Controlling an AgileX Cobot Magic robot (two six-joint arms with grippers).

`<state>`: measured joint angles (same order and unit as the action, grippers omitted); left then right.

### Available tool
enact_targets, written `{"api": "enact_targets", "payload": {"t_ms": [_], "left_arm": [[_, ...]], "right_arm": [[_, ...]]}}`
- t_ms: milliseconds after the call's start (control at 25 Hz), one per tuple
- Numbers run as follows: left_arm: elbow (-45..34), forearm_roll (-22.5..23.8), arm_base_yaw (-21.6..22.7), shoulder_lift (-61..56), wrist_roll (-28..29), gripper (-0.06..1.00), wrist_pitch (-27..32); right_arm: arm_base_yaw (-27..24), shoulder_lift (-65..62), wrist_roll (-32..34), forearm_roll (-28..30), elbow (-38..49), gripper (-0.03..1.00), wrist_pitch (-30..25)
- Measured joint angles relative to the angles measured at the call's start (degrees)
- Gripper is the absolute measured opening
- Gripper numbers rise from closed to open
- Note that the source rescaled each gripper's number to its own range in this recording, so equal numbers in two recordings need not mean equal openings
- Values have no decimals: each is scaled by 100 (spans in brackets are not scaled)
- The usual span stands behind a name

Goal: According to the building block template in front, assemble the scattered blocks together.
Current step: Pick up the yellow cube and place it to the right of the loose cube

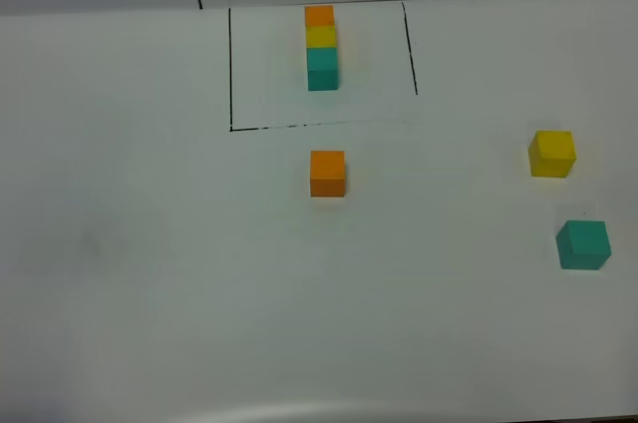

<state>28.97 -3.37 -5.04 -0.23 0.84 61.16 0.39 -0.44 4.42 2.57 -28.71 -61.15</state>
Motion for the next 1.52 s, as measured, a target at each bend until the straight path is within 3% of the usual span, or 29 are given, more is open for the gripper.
{"api": "enact_targets", "payload": {"t_ms": [1520], "left_arm": [[0, 0, 0, 0, 0, 35, 0]], "right_arm": [[0, 148, 0, 5, 0, 75, 0]]}}
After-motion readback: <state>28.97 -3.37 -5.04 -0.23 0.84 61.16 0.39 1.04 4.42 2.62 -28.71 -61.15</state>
